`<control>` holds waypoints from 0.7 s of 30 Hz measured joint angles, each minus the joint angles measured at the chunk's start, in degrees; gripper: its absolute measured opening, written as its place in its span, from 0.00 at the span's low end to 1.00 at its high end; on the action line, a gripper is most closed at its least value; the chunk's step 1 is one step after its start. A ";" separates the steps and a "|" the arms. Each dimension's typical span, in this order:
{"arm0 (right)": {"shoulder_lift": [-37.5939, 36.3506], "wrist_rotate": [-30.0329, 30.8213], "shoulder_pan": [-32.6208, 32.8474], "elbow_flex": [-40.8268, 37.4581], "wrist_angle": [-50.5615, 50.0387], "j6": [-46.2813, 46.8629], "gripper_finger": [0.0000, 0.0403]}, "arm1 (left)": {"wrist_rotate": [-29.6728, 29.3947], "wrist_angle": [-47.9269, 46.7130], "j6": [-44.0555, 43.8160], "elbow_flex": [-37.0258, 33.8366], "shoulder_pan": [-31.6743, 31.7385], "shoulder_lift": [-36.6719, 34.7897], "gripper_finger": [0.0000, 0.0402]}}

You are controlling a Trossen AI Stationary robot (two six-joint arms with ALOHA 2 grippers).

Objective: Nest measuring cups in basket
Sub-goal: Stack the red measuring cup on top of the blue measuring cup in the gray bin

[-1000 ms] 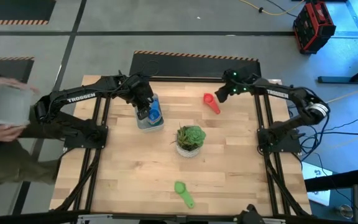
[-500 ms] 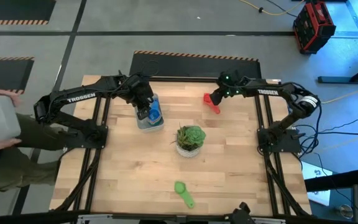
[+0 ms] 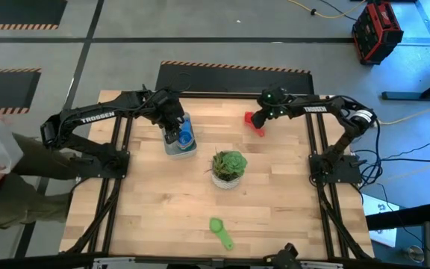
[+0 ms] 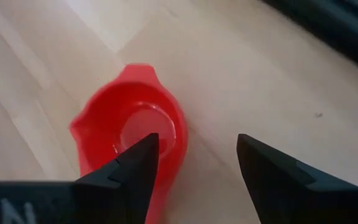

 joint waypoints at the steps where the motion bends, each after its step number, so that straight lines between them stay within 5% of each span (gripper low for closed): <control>1: 0.47 0.00 0.00 0.00 -0.05 0.00 0.55 | 0.00 0.02 0.00 0.00 0.00 0.00 0.27; 21: 1.81 -5.73 0.15 0.00 -0.07 -1.36 0.20 | 0.00 0.02 0.02 0.00 0.00 0.00 0.27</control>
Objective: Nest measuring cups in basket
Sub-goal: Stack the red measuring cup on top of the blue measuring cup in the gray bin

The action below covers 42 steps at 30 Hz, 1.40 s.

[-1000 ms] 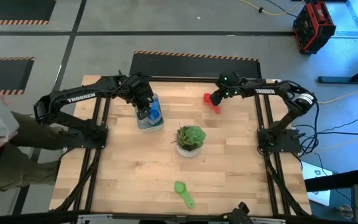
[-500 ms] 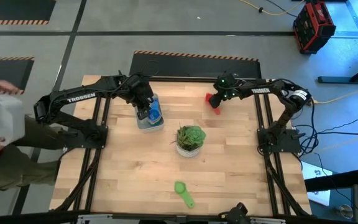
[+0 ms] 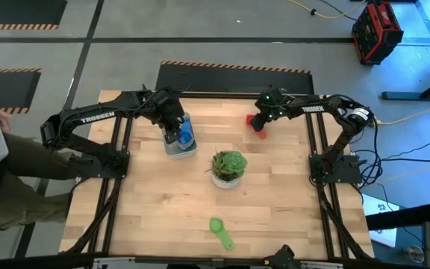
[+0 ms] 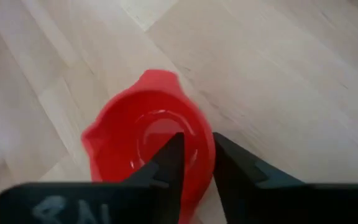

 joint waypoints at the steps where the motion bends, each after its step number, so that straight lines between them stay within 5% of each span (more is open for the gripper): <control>1: 0.00 0.01 0.00 0.00 0.00 -0.02 0.18 | 0.00 0.00 0.00 0.00 0.00 0.00 0.27; 10: 0.00 0.04 0.00 0.00 -0.02 -0.69 0.03 | 0.00 0.02 0.00 0.00 0.00 0.00 0.27; 24: -0.02 -1.83 0.00 1.08 -1.49 -8.88 0.04 | -0.01 3.15 0.00 0.00 0.01 0.00 0.27; 42: -0.02 -1.34 3.54 23.71 -27.05 -25.99 0.05 | -0.01 4.94 0.02 0.00 0.02 0.00 0.27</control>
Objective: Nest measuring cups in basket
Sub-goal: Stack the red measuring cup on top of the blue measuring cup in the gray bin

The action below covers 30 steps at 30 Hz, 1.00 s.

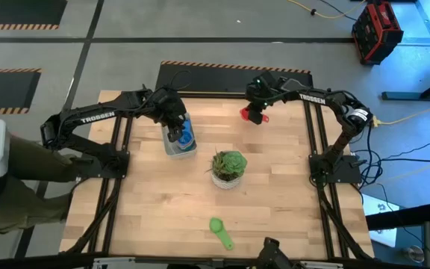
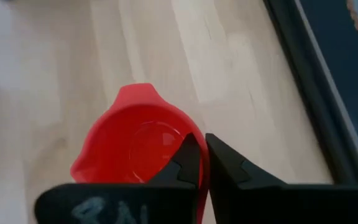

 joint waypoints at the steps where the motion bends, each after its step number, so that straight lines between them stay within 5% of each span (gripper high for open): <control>1: 0.00 -0.01 0.47 1.19 -0.52 -0.61 0.05 | -0.01 0.62 0.00 0.00 0.00 0.00 0.27; 14: 0.00 -0.22 6.84 9.32 -2.39 -8.46 0.05 | 0.17 10.17 5.73 0.00 -0.19 0.00 0.27; 30: -0.01 -12.87 12.11 10.23 -2.22 -12.14 0.05 | 0.54 24.75 28.43 0.05 -9.04 2.04 0.27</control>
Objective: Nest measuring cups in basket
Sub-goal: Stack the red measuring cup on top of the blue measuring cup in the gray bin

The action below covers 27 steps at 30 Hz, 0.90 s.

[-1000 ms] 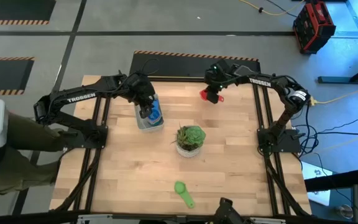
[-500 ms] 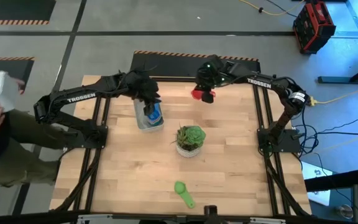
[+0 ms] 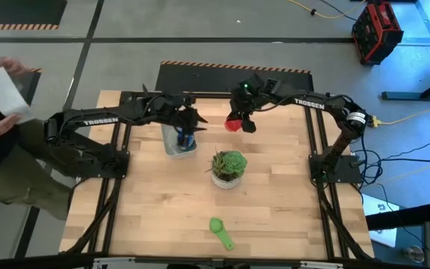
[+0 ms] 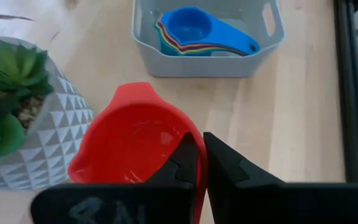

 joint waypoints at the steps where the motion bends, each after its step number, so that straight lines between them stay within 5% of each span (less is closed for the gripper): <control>1: 0.01 0.00 0.32 0.00 0.00 0.65 0.05 | -0.01 0.89 0.50 0.03 -0.56 0.67 0.27; 11: 0.01 -0.78 2.56 0.00 0.00 0.71 0.05 | -0.74 10.78 5.96 0.03 -4.49 8.47 0.27; 27: 0.01 -0.34 3.65 -0.02 0.02 -0.56 0.05 | -0.70 17.22 -33.86 0.01 -4.84 13.82 0.27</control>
